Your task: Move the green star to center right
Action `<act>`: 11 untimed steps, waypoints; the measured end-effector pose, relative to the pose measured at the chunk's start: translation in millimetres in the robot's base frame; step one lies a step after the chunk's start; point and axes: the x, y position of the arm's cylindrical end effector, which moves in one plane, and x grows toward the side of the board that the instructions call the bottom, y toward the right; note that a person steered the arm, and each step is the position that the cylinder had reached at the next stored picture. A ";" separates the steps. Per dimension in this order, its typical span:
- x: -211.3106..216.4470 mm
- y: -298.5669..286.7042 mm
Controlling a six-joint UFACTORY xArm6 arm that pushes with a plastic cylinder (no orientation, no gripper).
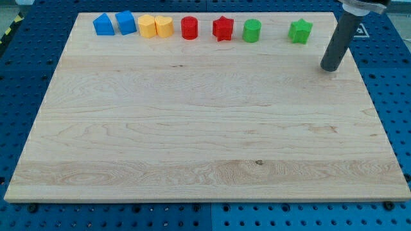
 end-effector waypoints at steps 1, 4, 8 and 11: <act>-19.8 36.1; -154.4 26.3; -116.5 -47.0; -15.9 -38.3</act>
